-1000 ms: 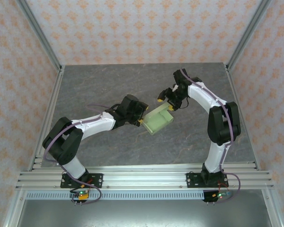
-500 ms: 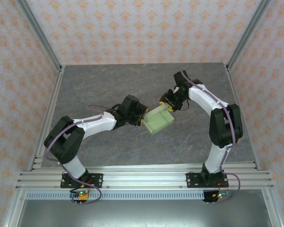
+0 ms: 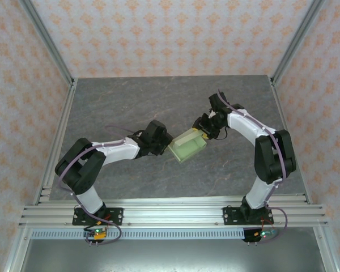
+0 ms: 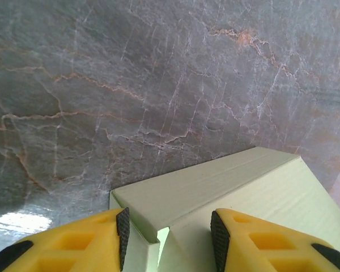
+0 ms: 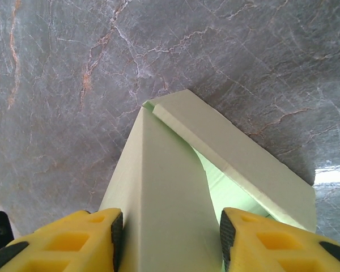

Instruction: Fold the paper box

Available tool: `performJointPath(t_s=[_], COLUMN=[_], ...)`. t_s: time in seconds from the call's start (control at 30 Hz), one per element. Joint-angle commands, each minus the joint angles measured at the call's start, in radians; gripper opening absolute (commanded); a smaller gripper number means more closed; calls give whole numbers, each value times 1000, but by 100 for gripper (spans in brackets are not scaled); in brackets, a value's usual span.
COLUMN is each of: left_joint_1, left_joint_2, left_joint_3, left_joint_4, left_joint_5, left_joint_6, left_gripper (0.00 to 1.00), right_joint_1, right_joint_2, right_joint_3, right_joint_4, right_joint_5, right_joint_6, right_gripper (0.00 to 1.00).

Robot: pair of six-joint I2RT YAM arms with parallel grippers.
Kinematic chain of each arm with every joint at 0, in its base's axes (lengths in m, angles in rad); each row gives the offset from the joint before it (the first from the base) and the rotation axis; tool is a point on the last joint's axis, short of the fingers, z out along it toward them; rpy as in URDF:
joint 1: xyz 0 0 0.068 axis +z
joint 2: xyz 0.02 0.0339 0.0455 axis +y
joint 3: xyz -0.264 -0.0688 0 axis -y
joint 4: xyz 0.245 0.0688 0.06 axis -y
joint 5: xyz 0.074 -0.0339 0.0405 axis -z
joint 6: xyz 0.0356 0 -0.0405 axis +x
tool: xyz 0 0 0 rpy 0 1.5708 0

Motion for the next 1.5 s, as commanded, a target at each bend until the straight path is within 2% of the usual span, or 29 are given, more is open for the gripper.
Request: performJointPath(t_s=[0.0, 0.13, 0.27, 0.37, 0.47, 0.63, 0.77, 0.83, 0.9, 0.93, 1.07, 1.2, 1.37, 1.47], left_joint_1=[-8, -9, -8, -6, -7, -7, -13, -21, -32, -38, -62, -69, -69, -69], left_joint_2=[0, -32, -139, -205, -248, -277, -225, -193, -160, -148, -114, -101, -89, -69], left_joint_3=[-8, 3, -71, -63, -49, -49, -45, -50, -54, -51, -48, -44, -33, -26], left_joint_4=[-17, -55, 9, -18, -54, -46, 19, 60, 111, 122, 142, 166, 175, 184], left_joint_5=[-43, -101, -218, -228, -213, -180, -94, -66, -41, -33, -13, -3, 8, 28], left_joint_6=[84, 146, 201, 279, 315, 276, 155, 84, 38, 29, -35, -71, -89, -95], left_gripper=[45, 45, 42, 40, 45, 48, 49, 52, 63, 65, 66, 62, 49, 46], right_joint_1=[8, 9, 9, 9, 8, 9, 8, 9, 9, 9, 9, 10, 8, 10], right_joint_2=[1, -13, -35, -49, -46, -44, -38, -34, -33, -33, -33, -36, -36, -34], right_joint_3=[-45, -86, -114, -131, -128, -133, -135, -132, -130, -128, -125, -125, -127, -131], right_joint_4=[-16, 39, 104, 147, 158, 176, 185, 182, 180, 179, 178, 177, 169, 167], right_joint_5=[80, 88, 107, 98, 90, 87, 83, 82, 81, 81, 76, 77, 84, 84], right_joint_6=[0, 4, -2, 13, 15, 26, 40, 44, 47, 49, 56, 60, 61, 64], right_gripper=[48, 45, 44, 41, 41, 41, 40, 40, 40, 40, 40, 39, 38, 38])
